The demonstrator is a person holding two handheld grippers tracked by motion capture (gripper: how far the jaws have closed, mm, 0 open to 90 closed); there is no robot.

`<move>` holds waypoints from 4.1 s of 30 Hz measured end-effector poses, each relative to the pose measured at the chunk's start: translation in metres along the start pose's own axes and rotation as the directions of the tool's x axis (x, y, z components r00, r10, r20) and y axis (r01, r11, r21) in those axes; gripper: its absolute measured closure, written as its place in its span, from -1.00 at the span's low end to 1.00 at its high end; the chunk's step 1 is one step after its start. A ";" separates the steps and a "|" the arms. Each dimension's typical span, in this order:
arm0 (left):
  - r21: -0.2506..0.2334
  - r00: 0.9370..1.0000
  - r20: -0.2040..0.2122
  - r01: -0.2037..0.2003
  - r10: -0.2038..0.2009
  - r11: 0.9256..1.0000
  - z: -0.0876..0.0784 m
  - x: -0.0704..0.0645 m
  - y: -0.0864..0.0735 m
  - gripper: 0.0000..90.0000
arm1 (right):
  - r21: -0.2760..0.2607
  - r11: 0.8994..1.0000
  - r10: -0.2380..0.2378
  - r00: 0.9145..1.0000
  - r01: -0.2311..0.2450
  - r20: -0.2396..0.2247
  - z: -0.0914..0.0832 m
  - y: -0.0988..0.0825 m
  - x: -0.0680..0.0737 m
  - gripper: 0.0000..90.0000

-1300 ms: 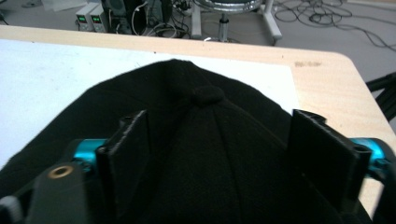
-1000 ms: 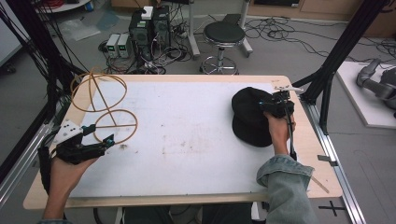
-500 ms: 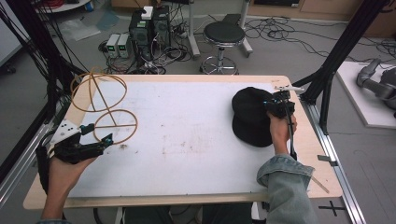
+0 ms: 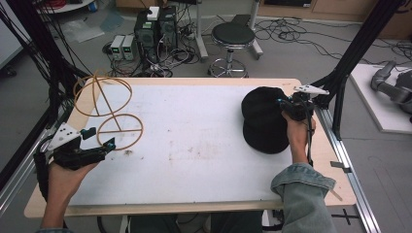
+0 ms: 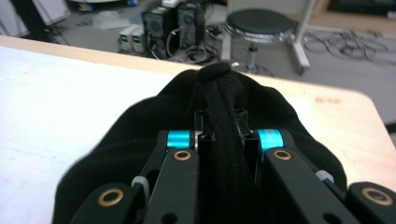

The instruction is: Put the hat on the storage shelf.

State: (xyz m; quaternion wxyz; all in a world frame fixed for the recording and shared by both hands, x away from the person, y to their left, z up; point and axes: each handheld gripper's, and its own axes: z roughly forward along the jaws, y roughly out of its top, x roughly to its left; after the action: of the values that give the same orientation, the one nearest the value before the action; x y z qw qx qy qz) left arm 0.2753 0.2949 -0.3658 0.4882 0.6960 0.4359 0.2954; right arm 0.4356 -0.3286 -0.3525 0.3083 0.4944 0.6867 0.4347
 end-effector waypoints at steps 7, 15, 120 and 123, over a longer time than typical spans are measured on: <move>-0.008 1.000 -0.001 0.004 -0.004 1.000 -0.002 0.001 0.001 -0.51 | -0.069 0.996 -0.059 0.995 0.054 -0.082 -0.015 0.018 0.010 0.86; -0.020 1.000 0.002 0.000 0.000 1.000 -0.006 0.002 0.003 -0.51 | -0.166 0.983 -0.105 0.976 0.073 -0.190 -0.031 0.044 0.026 0.86; -0.048 1.000 0.010 0.004 -0.003 0.999 -0.054 0.017 -0.001 -0.51 | -0.337 0.936 -0.332 0.559 0.097 -0.760 0.082 0.185 0.382 0.75; -0.047 1.000 0.008 0.004 -0.004 0.999 -0.056 0.017 -0.002 -0.51 | -0.288 0.952 -0.294 0.580 0.105 -0.760 0.091 0.182 0.387 0.73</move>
State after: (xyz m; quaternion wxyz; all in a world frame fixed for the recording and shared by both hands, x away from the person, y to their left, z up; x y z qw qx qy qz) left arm 0.2355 0.3345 -0.3479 0.5067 0.6845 0.4283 0.3021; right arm 0.4636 0.0893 -0.2253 0.0690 0.1328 0.7526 0.6413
